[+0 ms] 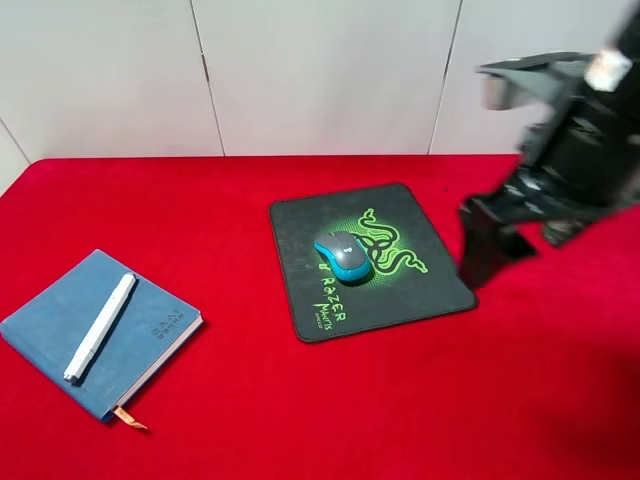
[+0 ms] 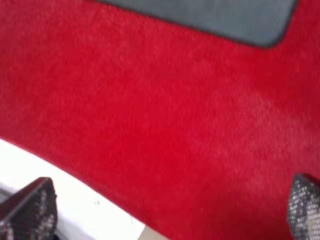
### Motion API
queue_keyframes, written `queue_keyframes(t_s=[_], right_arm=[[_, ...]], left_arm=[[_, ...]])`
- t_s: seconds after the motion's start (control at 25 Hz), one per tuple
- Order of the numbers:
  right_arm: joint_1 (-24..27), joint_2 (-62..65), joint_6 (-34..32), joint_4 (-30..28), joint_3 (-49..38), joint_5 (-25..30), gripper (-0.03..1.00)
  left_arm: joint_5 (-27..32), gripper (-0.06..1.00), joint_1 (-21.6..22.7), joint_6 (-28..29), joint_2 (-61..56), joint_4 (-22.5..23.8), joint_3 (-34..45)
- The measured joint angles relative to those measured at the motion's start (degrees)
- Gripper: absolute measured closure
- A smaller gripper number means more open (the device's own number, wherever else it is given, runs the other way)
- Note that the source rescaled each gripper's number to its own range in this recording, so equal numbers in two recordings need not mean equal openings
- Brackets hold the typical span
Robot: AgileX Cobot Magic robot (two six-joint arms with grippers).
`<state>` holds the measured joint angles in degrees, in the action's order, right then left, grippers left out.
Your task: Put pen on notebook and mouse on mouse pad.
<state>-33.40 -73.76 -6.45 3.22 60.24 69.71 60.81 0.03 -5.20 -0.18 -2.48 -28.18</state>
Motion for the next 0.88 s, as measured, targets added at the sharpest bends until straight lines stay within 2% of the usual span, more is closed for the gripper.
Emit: queue_keyframes(t_s=[0.28,0.56,0.76,0.88], right_arm=[[0.0,19.5,-0.4,-0.9,-9.3,0.2,-0.03],[0.0,37.2,-0.4,-3.2,-12.2,0.3,-0.03],[0.1,47.8,-0.5,-3.2,-17.5,0.3,-0.03],[3.3,53.6,-0.5,-3.2,-21.3,0.4,-0.03]], left_arm=[[0.0,-0.06,0.0,0.0,0.0,0.0,0.0],[0.0,-0.06,0.0,0.0,0.0,0.0,0.0],[0.0,-0.06,0.0,0.0,0.0,0.0,0.0],[0.0,-0.06,0.0,0.0,0.0,0.0,0.0]])
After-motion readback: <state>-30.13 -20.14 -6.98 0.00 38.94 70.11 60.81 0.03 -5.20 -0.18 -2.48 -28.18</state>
